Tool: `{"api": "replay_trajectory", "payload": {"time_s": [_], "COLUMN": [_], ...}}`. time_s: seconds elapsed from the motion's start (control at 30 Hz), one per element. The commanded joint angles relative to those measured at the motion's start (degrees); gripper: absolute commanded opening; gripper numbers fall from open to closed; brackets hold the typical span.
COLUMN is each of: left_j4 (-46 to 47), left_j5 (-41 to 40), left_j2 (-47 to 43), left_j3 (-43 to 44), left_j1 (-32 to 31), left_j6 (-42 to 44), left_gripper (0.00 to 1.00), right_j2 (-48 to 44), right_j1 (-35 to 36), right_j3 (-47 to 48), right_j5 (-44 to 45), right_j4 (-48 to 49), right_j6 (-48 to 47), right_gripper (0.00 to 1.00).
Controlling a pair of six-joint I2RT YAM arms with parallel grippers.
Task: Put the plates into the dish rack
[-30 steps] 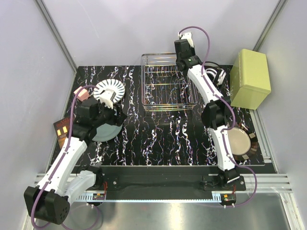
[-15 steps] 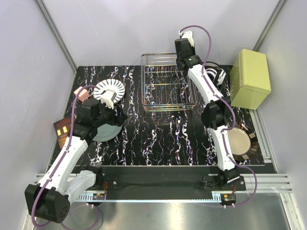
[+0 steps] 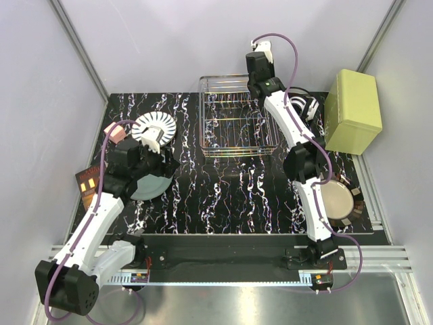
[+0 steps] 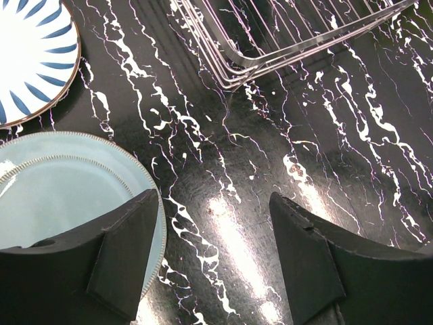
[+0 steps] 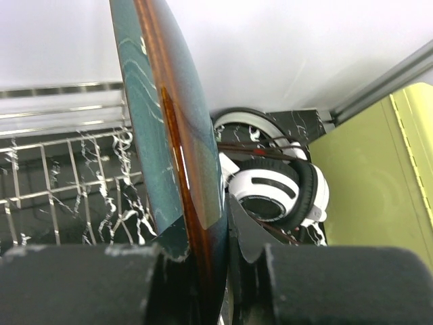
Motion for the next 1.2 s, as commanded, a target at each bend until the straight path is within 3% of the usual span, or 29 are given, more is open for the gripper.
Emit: {"api": "replay_trajectory", "payload": {"time_s": [0.0,0.6,1.17], "left_j4": [3.51,3.25,3.25], "left_j5": [1.14,0.7,1.22], "left_j2": [-0.52,-1.4,-0.7], "left_j3": [-0.62,-1.5,-1.93], "left_j1": [0.29,0.38,0.47], "left_j6": [-0.67,-0.67,-1.19], "left_gripper": [0.71,0.72,0.72], "right_j2": [-6.83,-3.93,1.96], "right_j1": [1.34,2.75,2.57], "right_j3": [1.94,-2.54,-2.72], "right_j5": [3.86,6.94,2.81], "right_j4": [11.58,5.88,1.65], "right_j6": [-0.11,4.1,8.59], "right_gripper": [0.0,0.0,0.0]}}
